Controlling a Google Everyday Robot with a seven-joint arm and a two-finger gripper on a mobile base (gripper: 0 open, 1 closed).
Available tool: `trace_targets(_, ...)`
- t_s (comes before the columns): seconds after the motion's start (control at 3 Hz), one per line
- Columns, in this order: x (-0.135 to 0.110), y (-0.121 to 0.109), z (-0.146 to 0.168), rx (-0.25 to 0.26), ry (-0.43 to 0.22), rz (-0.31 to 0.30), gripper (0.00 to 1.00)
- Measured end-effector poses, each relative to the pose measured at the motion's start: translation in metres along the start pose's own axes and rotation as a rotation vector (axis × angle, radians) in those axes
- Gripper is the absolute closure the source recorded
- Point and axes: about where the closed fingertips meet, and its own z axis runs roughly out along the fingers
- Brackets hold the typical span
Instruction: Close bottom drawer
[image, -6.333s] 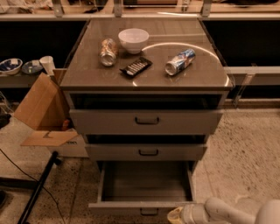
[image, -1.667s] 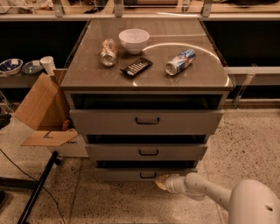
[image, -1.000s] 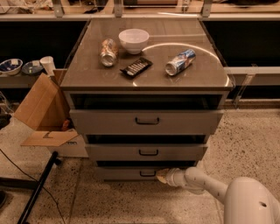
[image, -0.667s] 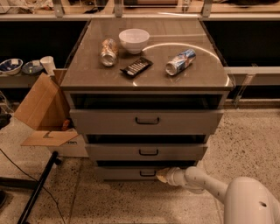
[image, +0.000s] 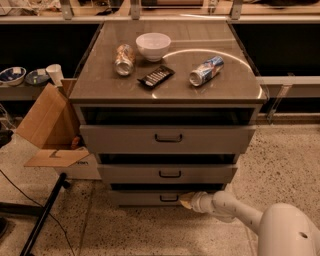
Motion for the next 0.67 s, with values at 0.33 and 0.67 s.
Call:
trace_targets(0.33, 0.009, -0.001, -0.011, 0.009, 0.004, 0.014, 1.0)
trace_targets(0.67, 0.036, 0.022, -0.041, -0.01, 0.019, 0.041, 1.0)
